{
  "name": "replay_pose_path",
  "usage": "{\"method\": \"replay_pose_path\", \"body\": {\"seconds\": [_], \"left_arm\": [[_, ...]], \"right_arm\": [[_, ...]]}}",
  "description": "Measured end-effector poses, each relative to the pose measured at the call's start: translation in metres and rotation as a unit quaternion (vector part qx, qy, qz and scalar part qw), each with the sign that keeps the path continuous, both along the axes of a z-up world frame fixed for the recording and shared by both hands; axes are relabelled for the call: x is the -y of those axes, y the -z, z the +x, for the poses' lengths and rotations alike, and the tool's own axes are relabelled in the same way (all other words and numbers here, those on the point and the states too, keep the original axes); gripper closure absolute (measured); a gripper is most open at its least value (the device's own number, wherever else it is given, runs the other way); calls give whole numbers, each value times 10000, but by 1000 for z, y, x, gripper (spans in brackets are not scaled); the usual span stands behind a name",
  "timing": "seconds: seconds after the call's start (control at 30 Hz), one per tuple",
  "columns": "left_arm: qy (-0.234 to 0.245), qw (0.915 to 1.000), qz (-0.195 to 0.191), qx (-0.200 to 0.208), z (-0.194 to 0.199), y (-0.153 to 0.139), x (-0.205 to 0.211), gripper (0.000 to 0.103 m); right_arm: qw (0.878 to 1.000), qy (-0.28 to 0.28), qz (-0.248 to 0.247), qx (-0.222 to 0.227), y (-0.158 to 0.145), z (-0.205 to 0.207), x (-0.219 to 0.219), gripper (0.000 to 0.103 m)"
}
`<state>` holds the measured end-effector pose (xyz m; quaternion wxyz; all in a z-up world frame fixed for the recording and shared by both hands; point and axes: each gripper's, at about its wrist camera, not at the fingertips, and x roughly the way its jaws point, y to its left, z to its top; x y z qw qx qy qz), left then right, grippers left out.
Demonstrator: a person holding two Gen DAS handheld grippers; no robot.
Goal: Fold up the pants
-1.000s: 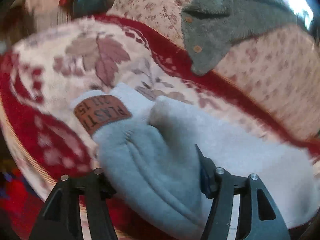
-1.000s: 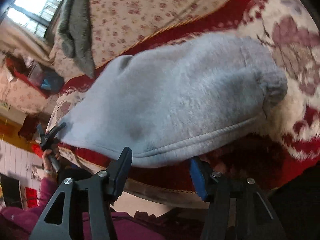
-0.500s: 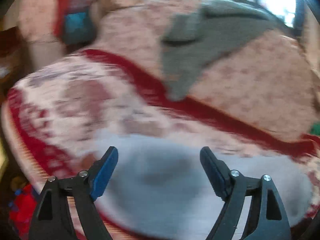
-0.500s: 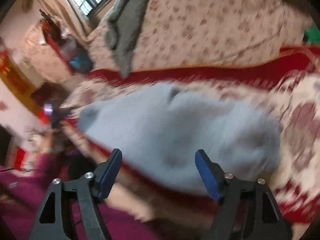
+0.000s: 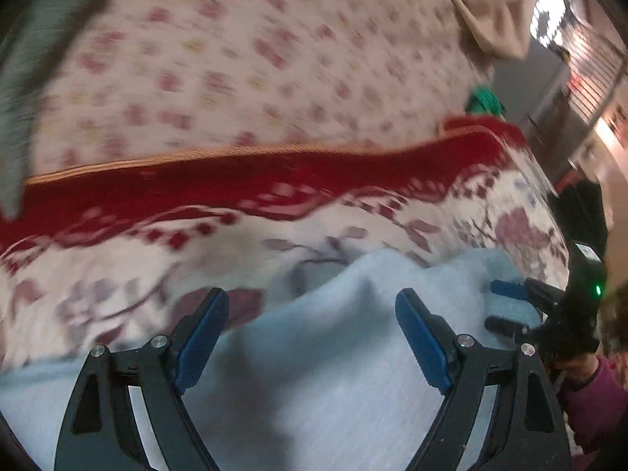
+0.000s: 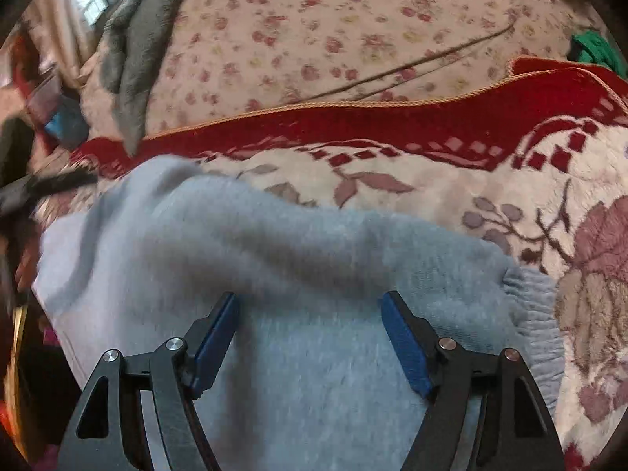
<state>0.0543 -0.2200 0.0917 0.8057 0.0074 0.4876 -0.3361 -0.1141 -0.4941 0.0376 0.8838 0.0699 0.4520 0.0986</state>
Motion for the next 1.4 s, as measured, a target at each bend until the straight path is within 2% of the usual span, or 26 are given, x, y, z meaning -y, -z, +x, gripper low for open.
{"method": "replay_pose_path", "body": {"seconds": [0.1, 0.2, 0.27, 0.33, 0.4, 0.43, 0.5, 0.57, 0.63, 0.7, 0.73, 0.87, 1.0, 1.07, 1.17, 1.23, 1.27, 1.33, 1.37, 1.4], "left_arm": [[336, 9991, 106, -226, 13, 12, 26, 17], [707, 9957, 253, -545, 19, 26, 46, 17], [899, 9927, 158, -787, 20, 31, 49, 17], [1115, 9885, 8, -1026, 20, 33, 55, 18], [1361, 9864, 176, -908, 13, 33, 65, 39], [1477, 9853, 342, -787, 8, 34, 71, 57], [1535, 9846, 394, -732, 4, 33, 78, 70], [1406, 9882, 366, -483, 1, 25, 79, 84], [1094, 9936, 42, -286, 8, 11, 70, 92], [653, 9967, -432, -231, 20, 4, 53, 94], [548, 9966, -516, -328, 24, 9, 49, 94], [387, 9983, -151, -417, 21, 42, 61, 95], [279, 9988, -165, -375, 22, 49, 64, 95], [264, 9990, -83, -348, 22, 53, 65, 95], [224, 9993, -11, -292, 20, 58, 67, 95], [205, 9994, -27, -280, 19, 57, 65, 95], [185, 9994, -53, -298, 19, 57, 63, 95], [164, 9994, -98, -305, 19, 55, 60, 94], [149, 9993, -155, -294, 18, 53, 57, 93], [139, 9994, -180, -272, 16, 50, 55, 93]], "right_arm": [[9997, -175, -143, -33, -8, -5, -2, 24], [9986, -39, 493, -191, -18, 0, 15, 22], [9960, 36, 863, -234, -20, 3, 24, 22], [9945, 164, 1006, -253, -22, 6, 34, 22], [9953, 244, 908, -249, -25, 9, 42, 21], [9958, 270, 848, -234, -27, 9, 43, 21], [9964, 384, 727, -193, -30, 8, 53, 21], [9961, 558, 667, -165, -32, 4, 65, 21], [9955, 790, 490, -188, -33, 0, 77, 21], [9945, 874, 547, -207, -32, -3, 85, 21], [9937, 919, 604, -228, -31, -5, 88, 21], [9948, 922, 374, -207, -33, -5, 80, 21], [9977, 506, 443, 11, -41, 2, 52, 21], [9987, 105, 490, 57, -37, 13, 26, 21], [9986, -229, 430, 215, -32, 29, -7, 21], [9973, -417, 557, 231, -27, 42, -23, 21], [9974, -544, 451, 129, -18, 52, -32, 21], [9983, -432, -384, -121, 1, 62, -38, 21], [9983, -399, -364, -210, 10, 62, -32, 23], [9992, -349, -133, -158, 12, 59, -24, 23]]}}
